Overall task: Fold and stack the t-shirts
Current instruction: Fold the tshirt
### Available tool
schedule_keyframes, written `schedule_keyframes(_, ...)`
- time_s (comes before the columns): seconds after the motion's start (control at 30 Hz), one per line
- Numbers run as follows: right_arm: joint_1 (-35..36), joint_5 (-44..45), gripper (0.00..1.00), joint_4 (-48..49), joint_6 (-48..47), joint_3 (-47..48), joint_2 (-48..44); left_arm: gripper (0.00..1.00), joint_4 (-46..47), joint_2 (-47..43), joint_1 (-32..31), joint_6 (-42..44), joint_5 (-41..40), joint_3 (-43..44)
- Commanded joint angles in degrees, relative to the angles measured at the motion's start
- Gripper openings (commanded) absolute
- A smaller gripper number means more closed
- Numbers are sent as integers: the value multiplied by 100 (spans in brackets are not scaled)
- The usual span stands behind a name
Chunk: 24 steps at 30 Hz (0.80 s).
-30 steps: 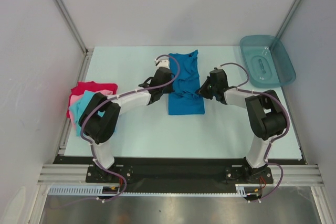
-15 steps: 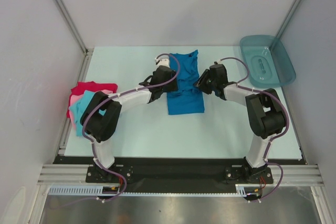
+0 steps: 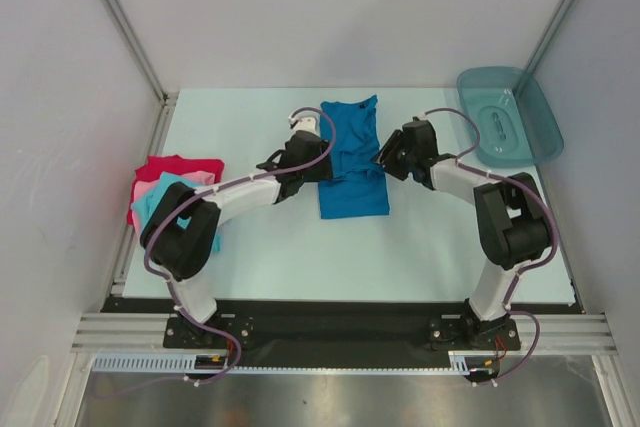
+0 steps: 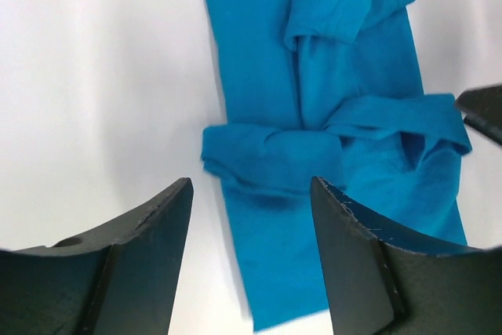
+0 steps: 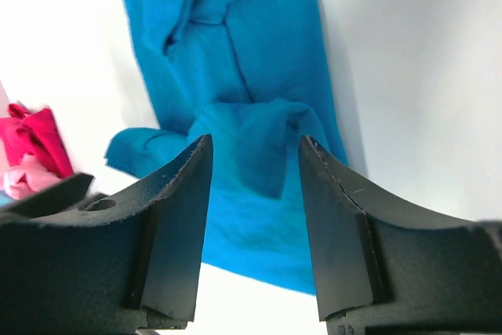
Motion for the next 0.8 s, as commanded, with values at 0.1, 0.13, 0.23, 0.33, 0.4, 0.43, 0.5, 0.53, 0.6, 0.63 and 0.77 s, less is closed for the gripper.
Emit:
schedule_keyframes(0.1,156,140,52,50,65,-53,-570,67,198,-1040,-48,-192,44,-697)
schedule_keyframes(0.13,191,139,52,59,82,-88,-570,66,199,-1076,-66,-218,44,-820)
schedule_keyframes(0.23,279,157,52,94,135,-150,-544,66,234,-1260,-92,-288,35,-1057)
schedule_keyframes(0.33,341,218,51,85,144,-168,-535,65,269,-1428,-110,-297,0,-1260)
schedule_keyframes(0.4,367,271,51,50,109,-194,-552,65,269,-1542,-110,-315,18,-1357)
schedule_keyframes(0.43,367,280,51,33,100,-220,-570,65,278,-1551,-127,-323,18,-1401)
schedule_keyframes(0.5,350,306,51,24,91,-317,-631,65,339,-1621,-171,-350,18,-1541)
schedule_keyframes(0.53,332,333,51,24,82,-343,-667,65,365,-1656,-180,-359,9,-1577)
schedule_keyframes(0.6,323,376,51,-46,21,-405,-754,65,418,-1665,-207,-402,9,-1656)
schedule_keyframes(0.63,315,403,51,-90,-5,-414,-790,65,444,-1683,-207,-403,26,-1743)
schedule_keyframes(0.77,209,429,51,-282,-76,-511,-983,64,594,-1701,-268,-455,35,-1911)
